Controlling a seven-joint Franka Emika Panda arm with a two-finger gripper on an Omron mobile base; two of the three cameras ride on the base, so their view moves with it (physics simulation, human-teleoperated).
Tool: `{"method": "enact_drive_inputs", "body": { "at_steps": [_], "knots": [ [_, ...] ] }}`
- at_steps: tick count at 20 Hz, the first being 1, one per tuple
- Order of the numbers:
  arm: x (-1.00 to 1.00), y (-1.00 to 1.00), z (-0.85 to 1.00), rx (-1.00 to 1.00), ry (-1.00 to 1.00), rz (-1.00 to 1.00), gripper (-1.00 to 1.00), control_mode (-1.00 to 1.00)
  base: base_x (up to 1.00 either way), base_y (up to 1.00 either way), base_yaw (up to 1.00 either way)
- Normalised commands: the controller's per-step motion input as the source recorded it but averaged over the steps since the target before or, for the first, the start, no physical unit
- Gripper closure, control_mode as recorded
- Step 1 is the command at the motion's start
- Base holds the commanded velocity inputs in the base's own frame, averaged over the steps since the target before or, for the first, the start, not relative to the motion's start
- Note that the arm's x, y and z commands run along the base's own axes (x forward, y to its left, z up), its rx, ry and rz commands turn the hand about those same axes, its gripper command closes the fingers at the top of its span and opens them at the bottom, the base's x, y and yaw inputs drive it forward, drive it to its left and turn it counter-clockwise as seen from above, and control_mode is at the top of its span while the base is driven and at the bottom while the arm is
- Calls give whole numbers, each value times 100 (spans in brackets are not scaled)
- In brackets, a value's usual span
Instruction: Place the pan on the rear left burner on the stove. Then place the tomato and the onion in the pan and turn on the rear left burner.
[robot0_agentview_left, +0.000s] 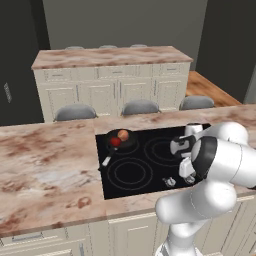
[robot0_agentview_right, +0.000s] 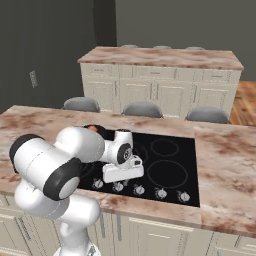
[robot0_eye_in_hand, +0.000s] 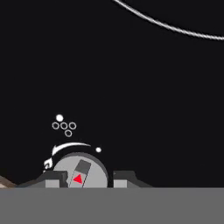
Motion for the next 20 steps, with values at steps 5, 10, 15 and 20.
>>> {"method": "enact_drive_inputs", "body": {
  "at_steps": [5, 10, 15, 20],
  "knots": [
    [-33, 0, -36, 1, 0, 35, 100, -100, 0, 0, 0],
    [-37, 0, -37, 9, 0, 38, 100, -100, 0, 0, 0],
    [-24, -4, -23, 9, 0, 33, 100, -100, 0, 0, 0],
    [-12, 0, -1, 0, 0, 4, 100, -100, 0, 0, 0]
  ]
}}
